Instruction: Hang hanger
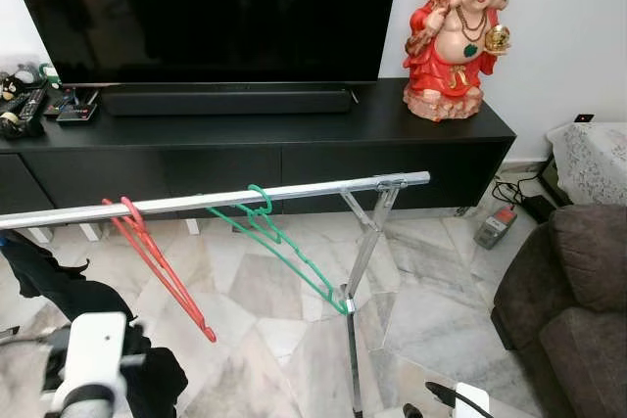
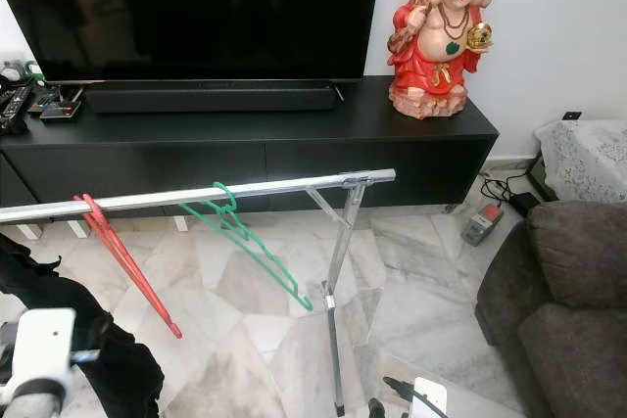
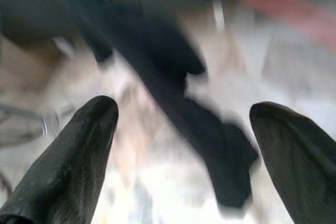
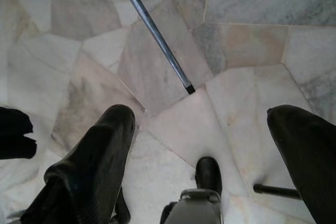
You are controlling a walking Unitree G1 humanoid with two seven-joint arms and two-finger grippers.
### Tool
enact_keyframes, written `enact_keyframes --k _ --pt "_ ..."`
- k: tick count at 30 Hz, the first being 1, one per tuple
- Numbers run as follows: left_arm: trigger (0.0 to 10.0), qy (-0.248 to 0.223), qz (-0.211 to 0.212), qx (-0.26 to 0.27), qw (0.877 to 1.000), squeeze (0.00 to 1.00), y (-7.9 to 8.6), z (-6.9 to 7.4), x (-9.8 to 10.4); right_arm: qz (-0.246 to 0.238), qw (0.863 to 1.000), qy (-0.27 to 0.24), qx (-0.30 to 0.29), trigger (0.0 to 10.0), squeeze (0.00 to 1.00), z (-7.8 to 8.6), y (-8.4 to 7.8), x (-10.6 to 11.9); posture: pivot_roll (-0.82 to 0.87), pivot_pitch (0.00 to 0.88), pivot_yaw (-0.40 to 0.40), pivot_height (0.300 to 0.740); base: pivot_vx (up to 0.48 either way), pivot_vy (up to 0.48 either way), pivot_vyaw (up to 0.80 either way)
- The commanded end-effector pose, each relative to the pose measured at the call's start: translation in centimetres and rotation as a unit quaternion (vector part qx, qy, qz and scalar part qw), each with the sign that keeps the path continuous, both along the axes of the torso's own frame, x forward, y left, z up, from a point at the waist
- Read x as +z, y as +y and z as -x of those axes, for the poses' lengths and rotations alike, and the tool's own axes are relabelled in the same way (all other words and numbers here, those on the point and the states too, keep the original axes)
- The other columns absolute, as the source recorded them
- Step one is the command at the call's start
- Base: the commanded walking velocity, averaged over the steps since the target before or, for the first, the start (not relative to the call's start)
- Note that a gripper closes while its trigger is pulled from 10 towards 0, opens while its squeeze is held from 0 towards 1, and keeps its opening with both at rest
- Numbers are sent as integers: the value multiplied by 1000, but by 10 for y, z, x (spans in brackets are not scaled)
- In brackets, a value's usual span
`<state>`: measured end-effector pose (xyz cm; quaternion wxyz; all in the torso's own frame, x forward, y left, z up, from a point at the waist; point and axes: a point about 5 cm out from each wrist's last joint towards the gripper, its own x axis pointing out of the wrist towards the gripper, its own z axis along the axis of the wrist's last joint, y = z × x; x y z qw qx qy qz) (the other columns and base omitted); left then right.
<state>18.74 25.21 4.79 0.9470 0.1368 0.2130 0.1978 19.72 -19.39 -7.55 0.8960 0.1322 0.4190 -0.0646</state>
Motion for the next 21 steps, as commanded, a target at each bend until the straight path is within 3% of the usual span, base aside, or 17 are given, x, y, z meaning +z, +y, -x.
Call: enact_keyframes --k 1,7,11,13,17,19,21 --pt "10000 43 15 -29 999 0 -7 4 -19 0 1000 13 -3 10000 0 7 -3 -3 23 57 -17 740 0 0 0" --pt "10000 113 82 -51 989 0 -13 -3 -69 6 1000 21 -2 10000 0 9 -4 -5 19 57 -18 740 0 0 0" --pt "10000 137 81 -63 985 0 -16 -5 -81 12 1000 25 4 10000 0 10 -5 -5 19 57 -16 740 0 0 0" --pt "10000 176 88 -72 978 0 -20 -5 -98 27 999 35 20 10000 0 12 -5 -6 19 56 -14 740 0 0 0" --pt "10000 221 86 -69 969 0 -21 2 -114 27 999 34 28 10000 0 13 -4 -7 -11 53 7 740 0 0 0" --pt "10000 257 101 -43 960 0 -18 16 -125 31 998 39 23 10000 0 16 -5 -8 -16 51 14 740 0 0 800" --pt "10000 272 95 -55 956 0 -20 20 -128 34 998 44 26 10000 0 18 -5 -9 -18 52 16 740 0 0 800"
